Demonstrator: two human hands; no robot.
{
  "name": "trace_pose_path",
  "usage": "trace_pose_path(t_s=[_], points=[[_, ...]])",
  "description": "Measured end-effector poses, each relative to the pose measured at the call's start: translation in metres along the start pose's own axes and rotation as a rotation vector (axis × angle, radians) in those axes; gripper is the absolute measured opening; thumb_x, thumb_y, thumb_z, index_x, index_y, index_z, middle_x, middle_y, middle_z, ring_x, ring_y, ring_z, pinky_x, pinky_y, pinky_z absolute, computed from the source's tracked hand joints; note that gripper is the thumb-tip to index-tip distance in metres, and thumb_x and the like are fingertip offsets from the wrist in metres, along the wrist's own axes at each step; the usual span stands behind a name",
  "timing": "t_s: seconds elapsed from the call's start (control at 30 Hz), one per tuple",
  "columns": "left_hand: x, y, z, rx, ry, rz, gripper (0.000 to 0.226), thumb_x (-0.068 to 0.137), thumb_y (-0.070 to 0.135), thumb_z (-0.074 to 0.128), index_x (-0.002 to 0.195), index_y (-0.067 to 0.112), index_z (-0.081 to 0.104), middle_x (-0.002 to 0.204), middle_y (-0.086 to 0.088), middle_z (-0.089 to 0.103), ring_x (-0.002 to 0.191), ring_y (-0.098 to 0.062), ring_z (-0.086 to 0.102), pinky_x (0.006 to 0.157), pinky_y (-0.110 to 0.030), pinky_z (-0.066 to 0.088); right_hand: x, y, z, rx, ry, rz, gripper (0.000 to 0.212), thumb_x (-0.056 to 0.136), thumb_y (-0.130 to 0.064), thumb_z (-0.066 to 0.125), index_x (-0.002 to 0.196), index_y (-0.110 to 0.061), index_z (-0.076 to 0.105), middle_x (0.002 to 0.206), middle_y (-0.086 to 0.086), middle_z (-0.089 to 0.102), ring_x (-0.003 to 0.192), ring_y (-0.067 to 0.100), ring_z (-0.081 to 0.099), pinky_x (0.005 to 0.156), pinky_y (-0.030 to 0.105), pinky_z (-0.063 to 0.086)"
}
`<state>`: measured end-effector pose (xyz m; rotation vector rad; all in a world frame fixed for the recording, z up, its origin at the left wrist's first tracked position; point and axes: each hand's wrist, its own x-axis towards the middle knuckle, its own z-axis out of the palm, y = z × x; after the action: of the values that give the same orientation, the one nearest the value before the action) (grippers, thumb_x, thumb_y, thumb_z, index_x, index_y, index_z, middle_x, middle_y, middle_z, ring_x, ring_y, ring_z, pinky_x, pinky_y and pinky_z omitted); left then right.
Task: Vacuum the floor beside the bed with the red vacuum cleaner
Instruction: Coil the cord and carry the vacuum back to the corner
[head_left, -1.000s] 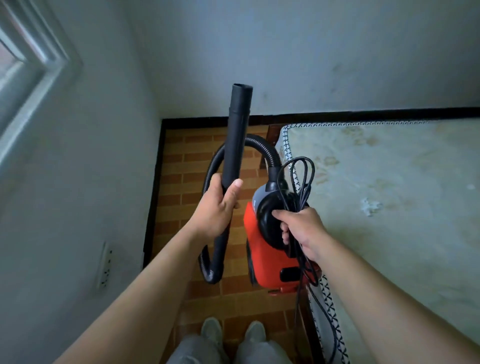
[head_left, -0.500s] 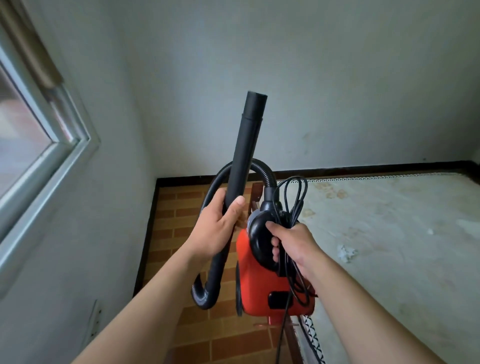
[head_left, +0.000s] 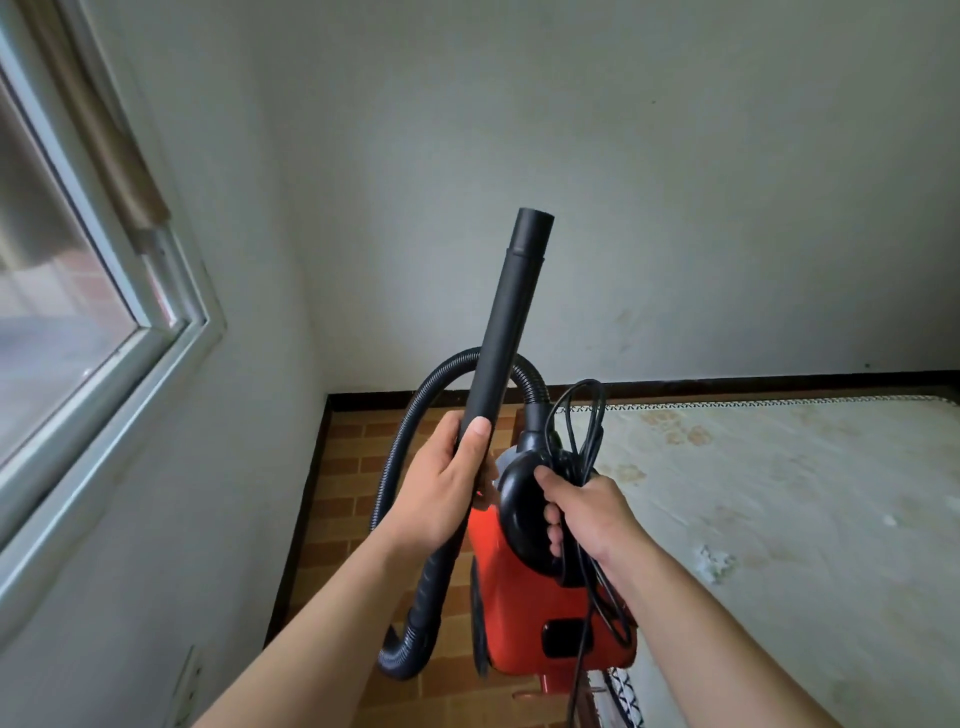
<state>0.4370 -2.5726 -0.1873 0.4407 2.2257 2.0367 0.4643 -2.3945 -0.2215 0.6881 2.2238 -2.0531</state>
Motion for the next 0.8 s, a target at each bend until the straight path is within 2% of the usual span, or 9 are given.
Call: trace_pose_path(t_s=[0.2, 0.37, 0.43, 0.53, 0.7, 0.8], points=[[0.009, -0.002, 0.003, 0.008, 0.06, -0.036, 0.045, 0.104, 0.05, 0.046, 0.096, 0.006, 0.05, 0.068, -0.005, 0.05, 0.059, -0.022, 0.05, 0.057, -0.04, 0.047, 0.008, -0.003, -0.003, -0.055, -0.047, -0.007, 0.035, 0.096, -0.029, 0.065, 0.073, -0.004, 0.055, 0.055, 0.008, 0.052, 0.042, 0.024, 0.047, 0.049, 0.034, 0.043], [0.015, -0.005, 0.01, 0.008, 0.124, -0.041, 0.039, 0.104, 0.047, 0.046, 0.087, 0.011, 0.049, 0.063, 0.004, 0.052, 0.058, -0.018, 0.052, 0.057, -0.035, 0.047, 0.013, -0.004, -0.009, -0.069, -0.064, 0.003, 0.036, 0.096, -0.028, 0.064, 0.071, -0.004, 0.054, 0.055, 0.008, 0.051, 0.041, 0.023, 0.047, 0.048, 0.034, 0.043], [0.017, -0.008, 0.011, 0.001, 0.13, -0.05, 0.04, 0.105, 0.045, 0.045, 0.088, 0.009, 0.049, 0.063, 0.005, 0.052, 0.057, -0.015, 0.051, 0.055, -0.03, 0.048, 0.017, -0.003, -0.01, -0.082, -0.07, 0.01, 0.039, 0.096, -0.029, 0.064, 0.069, -0.004, 0.053, 0.054, 0.008, 0.051, 0.041, 0.023, 0.047, 0.049, 0.034, 0.043], [0.023, -0.014, 0.009, -0.014, 0.131, -0.062, 0.044, 0.104, 0.046, 0.045, 0.093, 0.003, 0.05, 0.065, 0.004, 0.052, 0.059, -0.015, 0.052, 0.057, -0.032, 0.049, 0.025, 0.001, -0.007, -0.105, -0.073, 0.02, 0.04, 0.096, -0.029, 0.064, 0.067, -0.004, 0.053, 0.052, 0.008, 0.051, 0.04, 0.023, 0.046, 0.048, 0.033, 0.043], [0.045, -0.026, -0.009, -0.019, 0.134, -0.077, 0.048, 0.105, 0.044, 0.043, 0.106, -0.003, 0.054, 0.081, -0.009, 0.06, 0.068, -0.014, 0.058, 0.06, -0.022, 0.05, 0.049, 0.004, 0.011, -0.106, -0.065, 0.062, 0.037, 0.096, -0.027, 0.065, 0.071, -0.003, 0.054, 0.055, 0.009, 0.051, 0.04, 0.023, 0.047, 0.049, 0.034, 0.043], [0.071, -0.039, -0.028, -0.029, 0.122, -0.106, 0.052, 0.103, 0.05, 0.044, 0.104, -0.001, 0.055, 0.078, -0.008, 0.058, 0.066, -0.015, 0.057, 0.062, -0.028, 0.052, 0.069, -0.001, 0.027, -0.12, -0.05, 0.099, 0.04, 0.096, -0.029, 0.065, 0.067, -0.004, 0.053, 0.053, 0.009, 0.052, 0.04, 0.023, 0.047, 0.049, 0.034, 0.044]])
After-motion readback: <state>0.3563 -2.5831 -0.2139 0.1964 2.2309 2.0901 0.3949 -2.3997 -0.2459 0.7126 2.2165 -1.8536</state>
